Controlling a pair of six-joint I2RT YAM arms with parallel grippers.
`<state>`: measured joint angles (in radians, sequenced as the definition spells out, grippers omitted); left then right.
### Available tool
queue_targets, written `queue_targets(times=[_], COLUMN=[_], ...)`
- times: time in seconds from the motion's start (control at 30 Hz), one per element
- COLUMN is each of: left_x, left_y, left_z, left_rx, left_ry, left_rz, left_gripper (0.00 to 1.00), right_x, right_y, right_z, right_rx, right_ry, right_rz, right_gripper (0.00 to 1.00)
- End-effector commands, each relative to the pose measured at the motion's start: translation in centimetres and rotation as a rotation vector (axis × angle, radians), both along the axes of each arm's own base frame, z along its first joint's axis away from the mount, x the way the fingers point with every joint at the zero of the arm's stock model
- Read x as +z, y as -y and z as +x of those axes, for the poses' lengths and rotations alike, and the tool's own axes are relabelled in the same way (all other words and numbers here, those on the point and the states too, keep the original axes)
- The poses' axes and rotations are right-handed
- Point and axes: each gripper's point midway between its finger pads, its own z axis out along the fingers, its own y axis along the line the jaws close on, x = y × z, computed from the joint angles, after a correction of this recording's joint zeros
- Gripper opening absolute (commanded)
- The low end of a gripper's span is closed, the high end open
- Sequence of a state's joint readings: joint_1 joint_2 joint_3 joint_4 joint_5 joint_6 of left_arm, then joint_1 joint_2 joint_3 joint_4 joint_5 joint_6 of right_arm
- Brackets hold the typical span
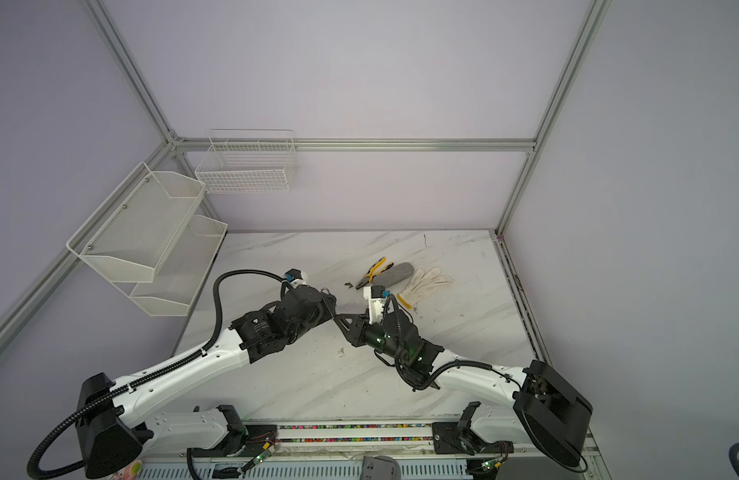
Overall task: Unlock with the key
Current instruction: 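Open the right gripper and regrasp the key ring at the lock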
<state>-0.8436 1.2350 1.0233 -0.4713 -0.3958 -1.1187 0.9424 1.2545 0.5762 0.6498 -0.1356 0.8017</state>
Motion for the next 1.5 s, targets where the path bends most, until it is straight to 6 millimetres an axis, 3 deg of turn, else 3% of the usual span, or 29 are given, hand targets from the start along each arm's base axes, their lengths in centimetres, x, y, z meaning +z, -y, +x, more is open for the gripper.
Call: queue_targets(times=[0.0,0.17,0.9,1.2,1.47], left_x=[2.1,2.5,2.9,1.3,-0.2], left_y=[0.3,0.5,1.9,4.1,5.8], left_z=[0.8,0.8,0.7,-2.2,-4.7], left_rx=[0.022,0.018,-0.043,-0.17,-0.27], left_ry=[0.053,0.056,0.045,-0.026,-0.092], left_rz=[-0.069,-0.079,-0.094,-0.102,-0.11], left_gripper=[0.0,0.0,0.0,0.0,0.0], right_x=[1.3,0.1,-0.2,1.3,4.4], right_y=[-0.3,-0.7,-1.0,-0.7,-0.6], right_z=[0.8,1.3,1.9,3.1,3.7], right_rx=[-0.025,-0.037,-0.055,-0.114,-0.149], right_ry=[0.012,-0.019,-0.017,0.054,0.141], right_rz=[0.045,0.029,0.033,0.027,0.067], right_gripper=[0.25,0.21,0.05,0.01,0.0])
